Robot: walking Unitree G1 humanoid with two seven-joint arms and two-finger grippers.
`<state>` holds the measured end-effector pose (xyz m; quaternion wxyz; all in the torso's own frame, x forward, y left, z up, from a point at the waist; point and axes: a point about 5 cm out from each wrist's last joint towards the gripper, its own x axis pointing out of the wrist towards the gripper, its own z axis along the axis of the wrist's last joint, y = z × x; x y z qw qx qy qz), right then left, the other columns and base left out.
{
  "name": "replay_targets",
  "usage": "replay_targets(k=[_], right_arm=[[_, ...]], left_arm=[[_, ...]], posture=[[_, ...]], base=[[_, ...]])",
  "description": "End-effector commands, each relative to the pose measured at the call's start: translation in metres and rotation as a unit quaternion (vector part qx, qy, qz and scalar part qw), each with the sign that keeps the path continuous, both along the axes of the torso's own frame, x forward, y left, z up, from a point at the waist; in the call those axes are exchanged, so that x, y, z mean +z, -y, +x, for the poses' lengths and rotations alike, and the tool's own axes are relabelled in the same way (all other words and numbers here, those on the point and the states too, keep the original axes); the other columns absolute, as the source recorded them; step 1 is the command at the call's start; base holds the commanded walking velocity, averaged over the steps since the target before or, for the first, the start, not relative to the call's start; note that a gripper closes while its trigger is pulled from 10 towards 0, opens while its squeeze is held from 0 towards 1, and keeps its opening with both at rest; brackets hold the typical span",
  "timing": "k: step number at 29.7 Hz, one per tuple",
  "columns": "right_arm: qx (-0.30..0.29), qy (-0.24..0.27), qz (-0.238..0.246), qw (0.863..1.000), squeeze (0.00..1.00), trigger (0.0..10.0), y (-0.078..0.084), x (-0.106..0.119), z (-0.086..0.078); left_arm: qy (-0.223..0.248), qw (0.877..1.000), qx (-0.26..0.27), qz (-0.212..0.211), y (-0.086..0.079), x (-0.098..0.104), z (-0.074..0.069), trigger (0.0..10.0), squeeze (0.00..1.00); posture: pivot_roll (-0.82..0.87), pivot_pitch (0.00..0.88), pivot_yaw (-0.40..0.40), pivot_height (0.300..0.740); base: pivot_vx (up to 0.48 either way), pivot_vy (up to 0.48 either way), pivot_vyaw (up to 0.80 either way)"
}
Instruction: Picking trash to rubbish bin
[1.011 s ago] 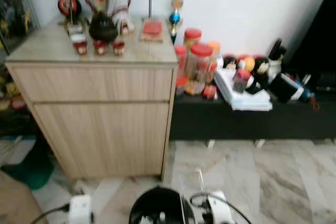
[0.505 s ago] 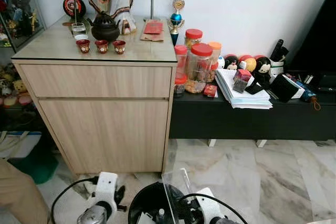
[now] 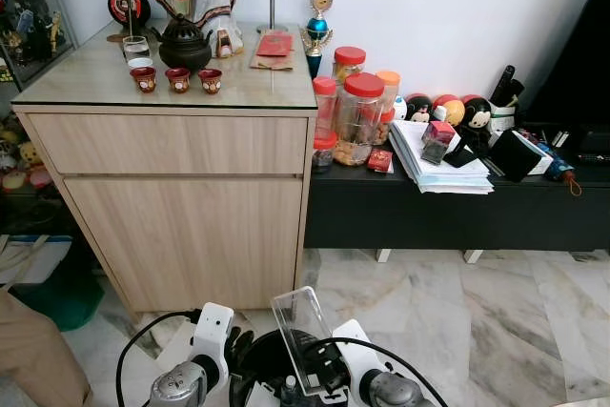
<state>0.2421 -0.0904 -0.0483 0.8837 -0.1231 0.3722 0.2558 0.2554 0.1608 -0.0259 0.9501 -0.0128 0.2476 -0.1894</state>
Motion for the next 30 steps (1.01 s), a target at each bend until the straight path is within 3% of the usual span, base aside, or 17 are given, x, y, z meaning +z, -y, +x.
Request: replay_targets(k=[1,8,9,11,12,30], right_arm=[[0.013,0.016,-0.005,1.000,0.00,10.0,-0.0025,0.0052,0.0065],[0.014,0.025,-0.002,1.000,0.00,10.0,-0.0043,0.0091,0.0113],[0.012,0.025,-0.001,1.000,0.06,10.0,-0.0043,0.0093,0.0116],[0.012,0.026,-0.001,1.000,0.51,10.0,-0.0043,0.0094,0.0117],[0.011,0.027,-0.001,1.000,1.00,10.0,-0.0042,0.0095,0.0119],[-0.027,0.034,0.016,0.999,1.00,10.0,0.0031,0.0118,0.0161]], left_arm=[[-0.002,1.000,-0.008,-0.006,0.0005,0.0002,-0.0003,10.0,0.00],[-0.005,1.000,-0.012,-0.011,0.0007,-0.0001,-0.0009,10.0,0.00],[-0.005,1.000,-0.012,-0.011,0.0007,-0.0001,-0.0010,10.0,0.00],[-0.005,1.000,-0.012,-0.011,0.0008,-0.0003,-0.0014,10.0,0.00],[-0.006,1.000,-0.013,-0.011,0.0008,-0.0004,-0.0015,10.0,0.00],[-0.007,1.000,-0.016,-0.014,0.0022,-0.0007,-0.0020,10.0,0.00]], posture=[[0.07,0.029,-0.094,0.740],[0.07,0.029,-0.094,0.740],[0.07,0.029,-0.094,0.740],[0.08,0.027,-0.097,0.740],[0.08,0.027,-0.097,0.740],[0.08,0.031,-0.100,0.740]], base=[[0.000,0.000,0.00],[0.000,0.000,0.00],[0.000,0.000,0.00],[0.000,0.000,0.00],[0.000,0.000,0.00],[0.000,0.000,0.00]])
